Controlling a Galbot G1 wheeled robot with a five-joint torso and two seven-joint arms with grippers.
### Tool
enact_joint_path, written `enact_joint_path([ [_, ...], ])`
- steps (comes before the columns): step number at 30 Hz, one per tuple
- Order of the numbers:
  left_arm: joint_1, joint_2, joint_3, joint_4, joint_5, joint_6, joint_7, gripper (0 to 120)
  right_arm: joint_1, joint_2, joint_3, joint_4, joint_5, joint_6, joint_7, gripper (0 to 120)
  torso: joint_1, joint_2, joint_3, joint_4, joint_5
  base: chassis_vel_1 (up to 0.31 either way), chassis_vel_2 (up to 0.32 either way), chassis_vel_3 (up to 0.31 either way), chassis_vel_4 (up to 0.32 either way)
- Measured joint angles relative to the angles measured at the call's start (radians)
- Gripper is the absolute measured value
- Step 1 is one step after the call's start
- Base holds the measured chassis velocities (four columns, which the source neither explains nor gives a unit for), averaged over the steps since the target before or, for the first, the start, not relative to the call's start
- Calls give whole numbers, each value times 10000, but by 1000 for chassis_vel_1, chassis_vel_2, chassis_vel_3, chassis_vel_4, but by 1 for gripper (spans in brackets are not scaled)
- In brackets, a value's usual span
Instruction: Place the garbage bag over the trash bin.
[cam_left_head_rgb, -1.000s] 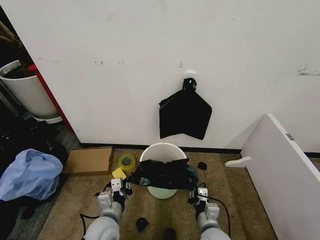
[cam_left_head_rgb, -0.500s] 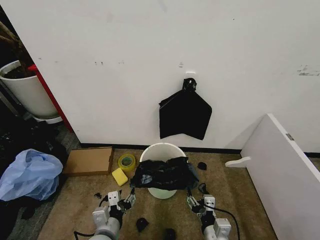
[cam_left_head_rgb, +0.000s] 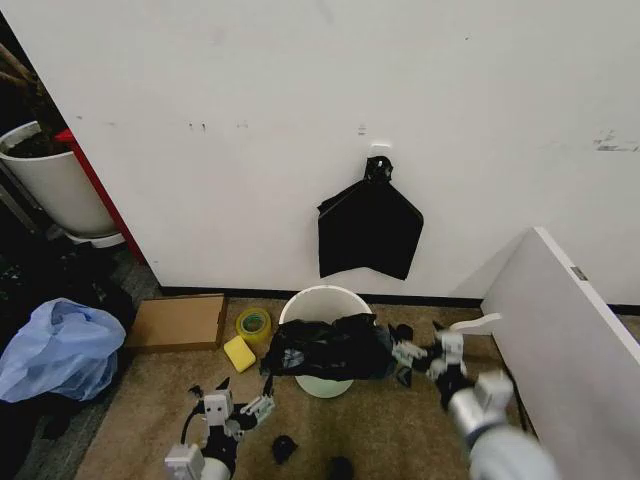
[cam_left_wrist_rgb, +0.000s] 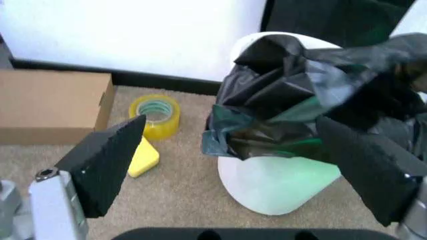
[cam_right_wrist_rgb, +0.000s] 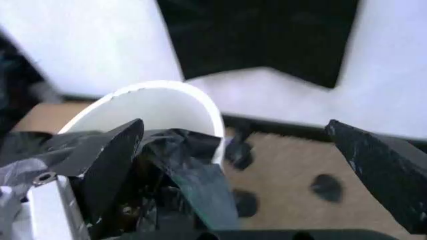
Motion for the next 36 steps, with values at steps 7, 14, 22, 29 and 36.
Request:
enact_joint_path([
  [7,425,-448,-388,218,1174,-956,302,100,3699,-805,-2002,-2380,1970,-1389,-982,100,0,0,0,-2,-2,0,0,0,0],
  [14,1096,-793,-783,79,1667,-1324,367,100,6687,86,-4569,-5267,1732,-1738,-1703,100,1,-1,1,0,-5,0,0,0,0],
  [22,1322,-1276,-577,-284,1015,-953,372,100,7958,1045,-5959,-7246,1192,-2139,-2362,100,1,-1,0,0,-3,0,0,0,0],
  [29,1412,-1663,-463,-401,926,-836,337,100,8503,1417,-6554,-8334,374,-1651,-2852,82,1,-1,-1,-2,-4,0,0,0,0],
  [36,1480,-1695,-351,-362,994,-834,318,100,8632,1361,-6678,-8400,325,-1578,-3072,57,1,-1,-1,-3,-3,0,0,0,0],
])
